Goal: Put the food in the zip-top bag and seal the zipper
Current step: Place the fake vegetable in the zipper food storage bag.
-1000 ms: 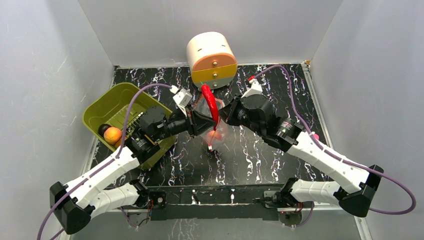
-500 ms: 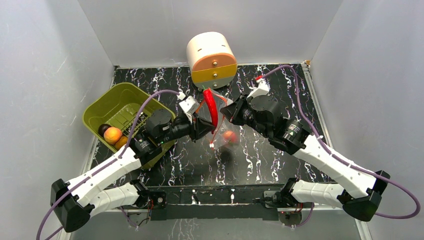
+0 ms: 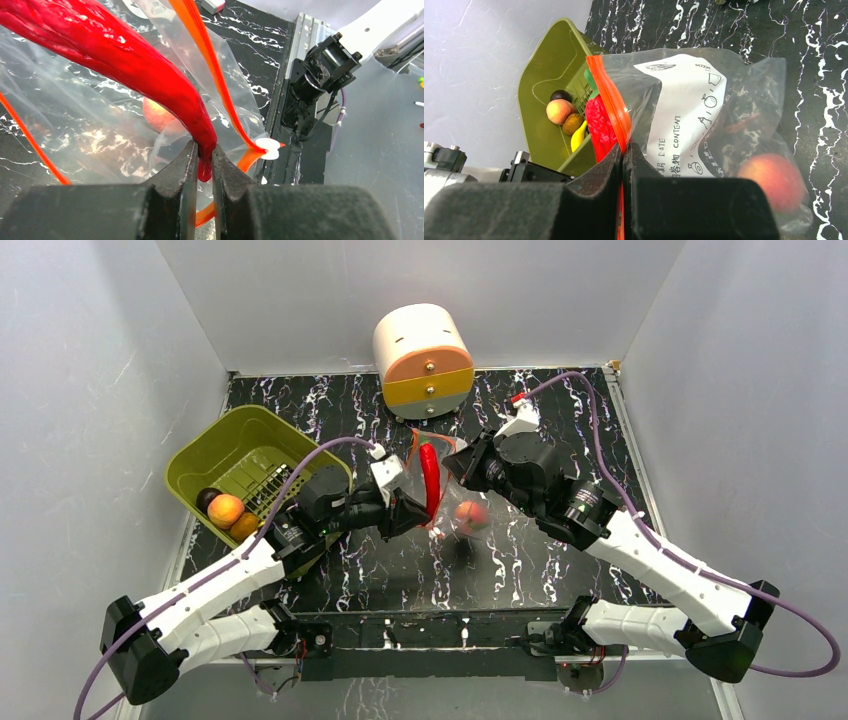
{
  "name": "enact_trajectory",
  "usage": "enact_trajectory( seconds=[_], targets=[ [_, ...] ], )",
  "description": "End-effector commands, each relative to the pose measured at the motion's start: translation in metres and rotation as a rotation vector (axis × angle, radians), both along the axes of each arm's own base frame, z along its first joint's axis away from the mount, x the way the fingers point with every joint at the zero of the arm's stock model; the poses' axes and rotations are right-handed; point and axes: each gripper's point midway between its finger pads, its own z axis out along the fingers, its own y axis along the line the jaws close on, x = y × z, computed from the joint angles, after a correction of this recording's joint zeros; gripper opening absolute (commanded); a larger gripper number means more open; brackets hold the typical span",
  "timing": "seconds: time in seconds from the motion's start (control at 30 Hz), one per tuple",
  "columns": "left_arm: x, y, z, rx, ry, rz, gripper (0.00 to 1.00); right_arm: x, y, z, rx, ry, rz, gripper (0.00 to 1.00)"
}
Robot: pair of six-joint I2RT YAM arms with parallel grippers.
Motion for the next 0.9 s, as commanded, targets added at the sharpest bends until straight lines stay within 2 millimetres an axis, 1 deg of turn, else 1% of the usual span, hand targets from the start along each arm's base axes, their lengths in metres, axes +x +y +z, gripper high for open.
enact_trajectory(
  seconds=[0.0, 0.13, 0.27, 0.5, 0.53, 0.6, 0.63, 0.77, 0.87],
  targets=[
    [-0.014, -0.001, -0.006, 0.016, -0.023, -0.082, 0.00, 0.007, 0.002, 0.022, 0.061, -0.058, -0.023, 0.00],
    [-0.015, -0.002, -0.012, 0.034, -0.008, -0.095, 0.00, 0.007, 0.004, 0.018, 0.056, -0.052, -0.020, 0.00],
    [-0.009, -0.001, -0.017, 0.065, 0.015, -0.064, 0.00, 0.006, 0.005, 0.020, 0.063, -0.054, -0.007, 0.00],
    [0.004, 0.000, -0.021, 0.107, 0.059, 0.017, 0.00, 0.002, 0.007, 0.015, 0.060, -0.048, 0.016, 0.00],
    [0.005, 0.000, -0.019, 0.108, 0.064, 0.021, 0.07, 0.001, 0.007, 0.015, 0.059, -0.047, 0.018, 0.00],
    [0.006, -0.001, -0.013, 0.101, 0.074, 0.029, 0.26, 0.001, 0.006, 0.011, 0.048, -0.045, 0.017, 0.00],
    [0.007, -0.002, -0.010, 0.094, 0.078, 0.035, 0.32, 0.001, 0.005, 0.009, 0.040, -0.044, 0.013, 0.00],
    [0.007, -0.001, 0.009, 0.051, 0.067, 0.049, 0.49, 0.000, 0.003, 0.000, 0.015, -0.031, 0.016, 0.00],
    [0.012, 0.005, 0.020, 0.031, 0.055, 0.108, 0.58, -0.001, 0.002, -0.003, 0.010, -0.027, 0.016, 0.00]
  ],
)
